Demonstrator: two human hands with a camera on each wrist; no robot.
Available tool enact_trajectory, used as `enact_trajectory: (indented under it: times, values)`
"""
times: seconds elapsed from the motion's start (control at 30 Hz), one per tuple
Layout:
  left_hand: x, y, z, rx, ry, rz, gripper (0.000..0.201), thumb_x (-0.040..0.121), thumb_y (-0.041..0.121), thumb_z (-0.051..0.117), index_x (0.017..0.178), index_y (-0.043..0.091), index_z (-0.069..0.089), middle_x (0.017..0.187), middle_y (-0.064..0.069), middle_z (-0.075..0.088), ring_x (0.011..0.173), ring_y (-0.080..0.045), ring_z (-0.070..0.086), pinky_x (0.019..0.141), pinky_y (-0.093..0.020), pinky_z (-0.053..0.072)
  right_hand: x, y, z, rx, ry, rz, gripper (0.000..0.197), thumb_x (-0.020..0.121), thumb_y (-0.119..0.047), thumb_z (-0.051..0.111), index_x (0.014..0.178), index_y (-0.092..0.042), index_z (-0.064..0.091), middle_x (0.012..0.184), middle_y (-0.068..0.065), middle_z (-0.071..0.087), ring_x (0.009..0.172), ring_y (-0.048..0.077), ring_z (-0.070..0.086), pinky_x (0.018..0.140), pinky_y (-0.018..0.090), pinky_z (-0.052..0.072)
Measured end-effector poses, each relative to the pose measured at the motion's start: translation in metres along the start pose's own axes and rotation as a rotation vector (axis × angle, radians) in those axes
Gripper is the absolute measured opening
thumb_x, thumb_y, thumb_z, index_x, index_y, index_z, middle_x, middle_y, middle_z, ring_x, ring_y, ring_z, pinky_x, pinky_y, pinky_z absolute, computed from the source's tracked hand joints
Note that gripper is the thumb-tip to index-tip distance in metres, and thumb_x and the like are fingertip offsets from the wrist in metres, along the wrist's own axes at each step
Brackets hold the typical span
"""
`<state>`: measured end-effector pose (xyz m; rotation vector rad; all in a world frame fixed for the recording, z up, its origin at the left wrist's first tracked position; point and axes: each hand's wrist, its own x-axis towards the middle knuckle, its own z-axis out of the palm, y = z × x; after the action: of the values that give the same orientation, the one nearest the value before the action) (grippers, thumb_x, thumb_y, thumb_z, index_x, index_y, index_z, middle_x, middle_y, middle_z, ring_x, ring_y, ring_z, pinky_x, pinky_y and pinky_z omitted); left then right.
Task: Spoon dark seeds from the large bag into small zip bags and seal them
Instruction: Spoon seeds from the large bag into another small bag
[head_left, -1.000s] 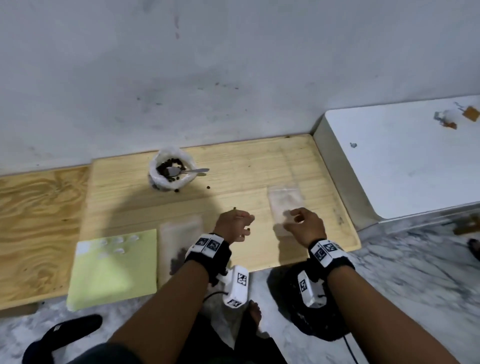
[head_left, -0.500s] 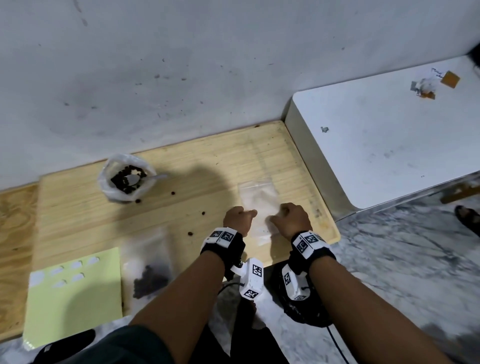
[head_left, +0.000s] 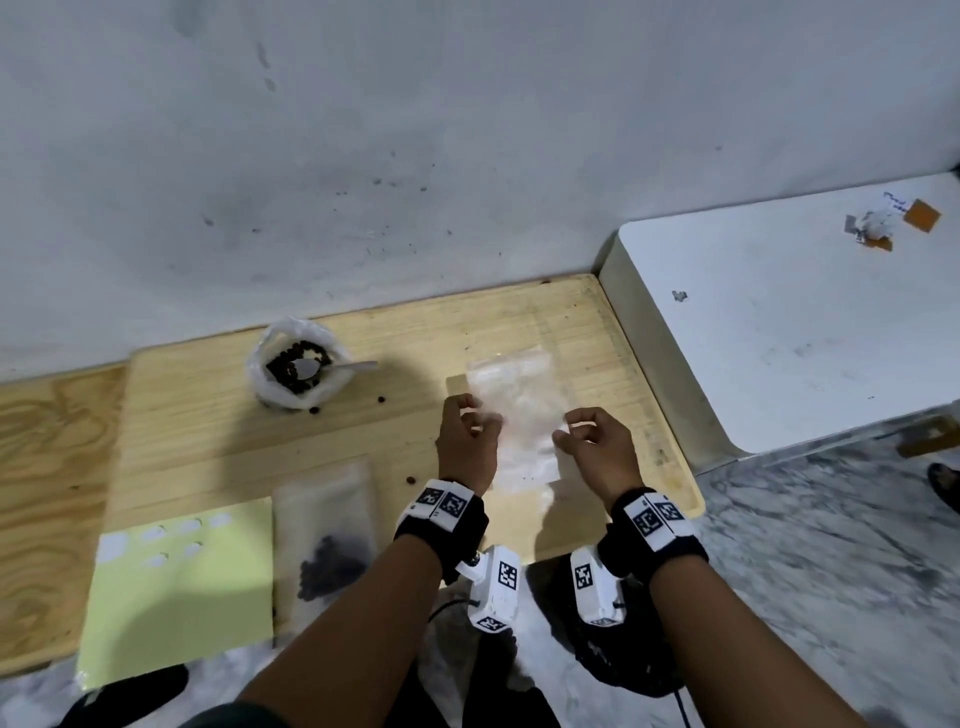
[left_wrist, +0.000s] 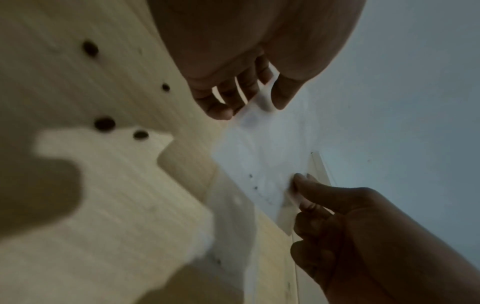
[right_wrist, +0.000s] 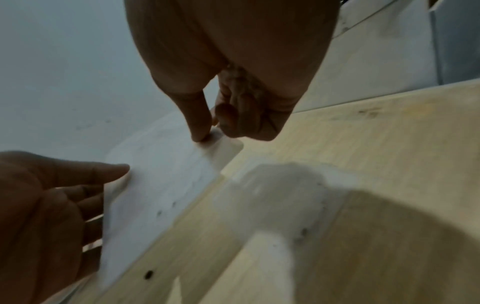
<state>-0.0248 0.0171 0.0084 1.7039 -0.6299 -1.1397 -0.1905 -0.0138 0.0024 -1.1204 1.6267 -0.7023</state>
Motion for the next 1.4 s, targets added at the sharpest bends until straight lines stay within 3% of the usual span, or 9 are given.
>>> enact_trajectory:
  times: [0.1,0.23,0.33,0.53,0.63,0.73,0.9,1.03,1.4]
  values:
    - [0.002,0.017,-0.041,0.004,0.028,0.097,0.026,0.091,0.001,0.054,0.097,0.026,0.051,0.08,-0.005,0.071,0.057,-0.014,0.067,0.057,-0.027,0.05,-0.012,-0.025,0.025,0.006,-0.204,-0.013,0.023,0.08,-0.006,0.076,0.096,-0.018,0.065,0.073,0.003,0.061,0.06,0.015,0.054,0.054,0.023,0.042]
    - [0.005,0.04,-0.111,0.104,0.008,0.216,0.028,0.09,-0.005,0.049,0.098,0.021,0.057,0.077,-0.007,0.067,0.054,-0.003,0.06,0.053,-0.017,0.047,-0.03,-0.067,0.07,-0.109,-0.2,-0.212,0.047,0.078,-0.013,0.08,0.118,-0.028,0.061,0.101,-0.006,0.065,0.074,0.016,0.06,0.068,0.025,0.05]
    - [0.007,0.048,-0.16,0.276,-0.085,0.249,0.031,0.087,-0.002,0.05,0.098,0.024,0.061,0.08,-0.003,0.068,0.062,-0.012,0.061,0.065,-0.033,0.055,-0.042,-0.099,0.1,-0.179,-0.17,-0.362,0.051,0.082,-0.019,0.076,0.127,-0.035,0.057,0.109,-0.017,0.062,0.06,0.011,0.048,0.071,0.026,0.049]
    - [0.009,0.058,-0.257,0.481,-0.155,0.247,0.035,0.081,0.001,0.06,0.098,0.032,0.064,0.071,0.003,0.063,0.069,-0.008,0.056,0.07,-0.021,0.041,-0.072,-0.149,0.17,-0.467,-0.5,-0.396,0.02,0.085,-0.005,0.062,0.093,-0.018,0.075,0.083,-0.004,0.07,0.074,0.011,0.064,0.063,0.022,0.047]
    - [0.009,0.058,-0.27,0.534,-0.191,0.241,0.031,0.076,0.014,0.062,0.098,0.036,0.064,0.071,0.001,0.06,0.069,-0.009,0.053,0.067,-0.021,0.038,-0.076,-0.151,0.178,-0.367,-0.604,-0.209,0.019,0.085,-0.003,0.063,0.097,-0.014,0.073,0.071,-0.001,0.054,0.045,0.005,0.043,0.041,0.016,0.03]
    - [0.014,0.049,-0.3,0.524,-0.196,0.27,0.037,0.072,0.022,0.06,0.107,0.031,0.067,0.078,-0.002,0.062,0.075,-0.017,0.054,0.073,-0.026,0.042,-0.09,-0.153,0.203,-0.298,-0.671,-0.115,0.016,0.083,-0.002,0.069,0.076,-0.017,0.068,0.06,-0.004,0.043,0.048,0.011,0.03,0.045,0.019,0.024]
    - [0.007,0.036,-0.318,0.589,0.222,0.616,0.024,0.073,0.043,0.075,0.084,0.026,0.063,0.081,0.014,0.059,0.075,-0.009,0.055,0.067,-0.025,0.045,-0.104,-0.152,0.233,-0.15,-0.53,-0.092,0.013,0.073,-0.002,0.081,0.084,-0.006,0.076,0.066,-0.002,0.064,0.047,0.007,0.043,0.044,0.019,0.029]
    - [0.003,0.034,-0.31,0.389,0.113,0.423,0.035,0.075,0.039,0.08,0.061,0.013,0.061,0.052,0.005,0.061,0.049,-0.01,0.059,0.055,-0.026,0.049,-0.111,-0.157,0.249,-0.13,-0.6,-0.113,0.019,0.071,-0.003,0.083,0.088,-0.01,0.078,0.07,-0.005,0.072,0.06,0.005,0.054,0.044,0.018,0.028]
    - [0.022,0.059,-0.291,0.058,0.051,0.014,0.016,0.079,0.005,0.061,0.068,-0.007,0.061,0.067,-0.023,0.071,0.066,-0.032,0.073,0.073,-0.049,0.061,-0.088,-0.168,0.245,-0.219,-0.74,-0.105,0.006,0.084,-0.022,0.075,0.079,-0.024,0.073,0.074,-0.006,0.062,0.068,0.009,0.049,0.053,0.021,0.037]
